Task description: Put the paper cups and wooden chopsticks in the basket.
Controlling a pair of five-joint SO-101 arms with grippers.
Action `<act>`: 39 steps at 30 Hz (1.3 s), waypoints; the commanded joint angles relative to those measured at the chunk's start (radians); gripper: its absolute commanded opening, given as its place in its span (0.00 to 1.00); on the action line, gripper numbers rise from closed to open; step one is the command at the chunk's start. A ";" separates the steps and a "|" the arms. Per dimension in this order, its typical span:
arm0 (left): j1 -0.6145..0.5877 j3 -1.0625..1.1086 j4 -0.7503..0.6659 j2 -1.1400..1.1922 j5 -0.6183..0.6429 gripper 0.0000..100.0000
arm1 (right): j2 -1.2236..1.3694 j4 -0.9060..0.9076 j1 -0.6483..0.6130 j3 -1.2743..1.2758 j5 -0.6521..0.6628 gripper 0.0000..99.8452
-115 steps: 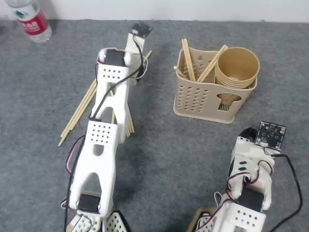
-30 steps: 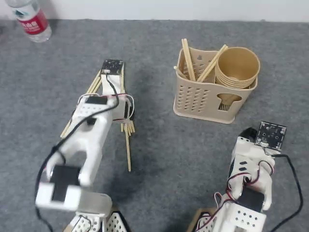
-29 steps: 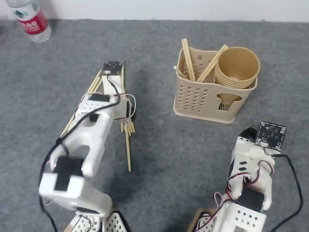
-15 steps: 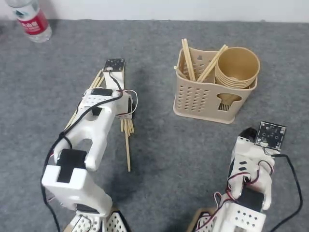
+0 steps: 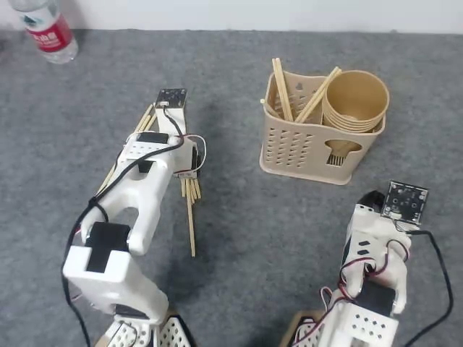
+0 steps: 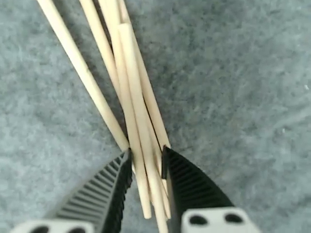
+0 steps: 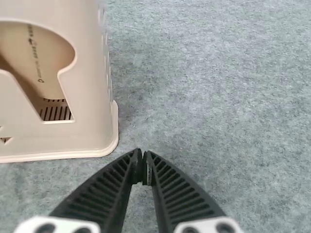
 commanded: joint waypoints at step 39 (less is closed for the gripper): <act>0.000 -0.308 0.212 0.212 -0.026 0.10 | -0.010 -0.016 -0.005 -0.003 0.015 0.01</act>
